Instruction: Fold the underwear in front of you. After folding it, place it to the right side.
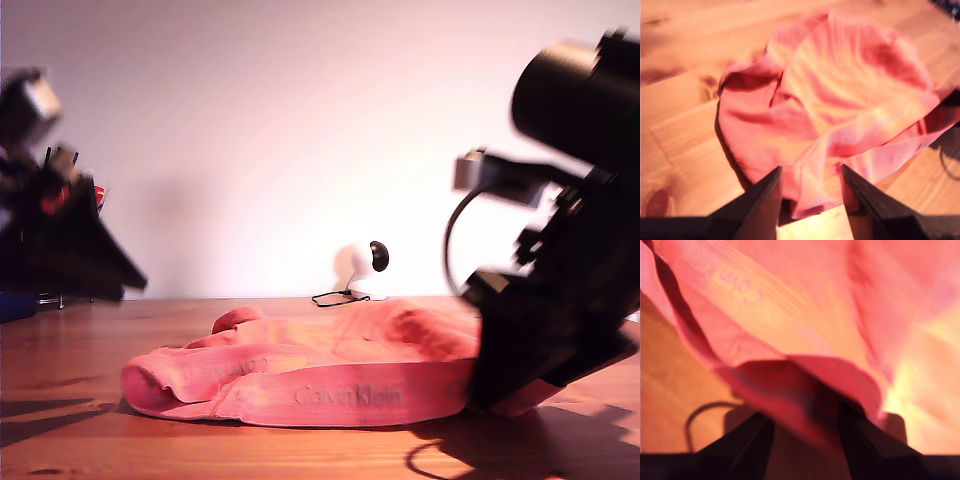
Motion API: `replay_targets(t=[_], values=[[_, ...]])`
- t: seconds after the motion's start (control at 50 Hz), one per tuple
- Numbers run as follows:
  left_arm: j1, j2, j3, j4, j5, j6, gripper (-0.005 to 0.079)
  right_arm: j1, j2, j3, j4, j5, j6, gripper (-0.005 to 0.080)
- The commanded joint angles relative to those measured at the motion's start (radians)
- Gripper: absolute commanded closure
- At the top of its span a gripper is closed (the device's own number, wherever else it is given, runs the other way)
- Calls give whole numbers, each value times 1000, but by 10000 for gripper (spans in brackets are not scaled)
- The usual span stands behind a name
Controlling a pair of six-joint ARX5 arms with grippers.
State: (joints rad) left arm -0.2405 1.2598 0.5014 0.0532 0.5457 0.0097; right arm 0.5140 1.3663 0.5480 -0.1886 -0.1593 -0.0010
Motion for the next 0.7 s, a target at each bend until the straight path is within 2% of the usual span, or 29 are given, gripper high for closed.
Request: replay_targets(t=[0.0, 0.12, 0.34, 0.56, 0.68], values=[[-3, 10, -8, -27, 12, -18, 419, -10, -9, 23, -16, -32, 10, 391], [-42, 18, -8, -43, 14, -14, 419, -18, -11, 60, -92, -60, 11, 390], [-107, 35, -8, 26, -17, -10, 463, -17, -11, 136, -139, -66, -55, 395], [-142, 137, -8, 137, -19, -11, 472, -26, -10, 220, -202, -81, -90, 402], [-162, 195, -8, 227, -20, -23, 472, -31, -10, 237, -201, -56, -231, 402]])
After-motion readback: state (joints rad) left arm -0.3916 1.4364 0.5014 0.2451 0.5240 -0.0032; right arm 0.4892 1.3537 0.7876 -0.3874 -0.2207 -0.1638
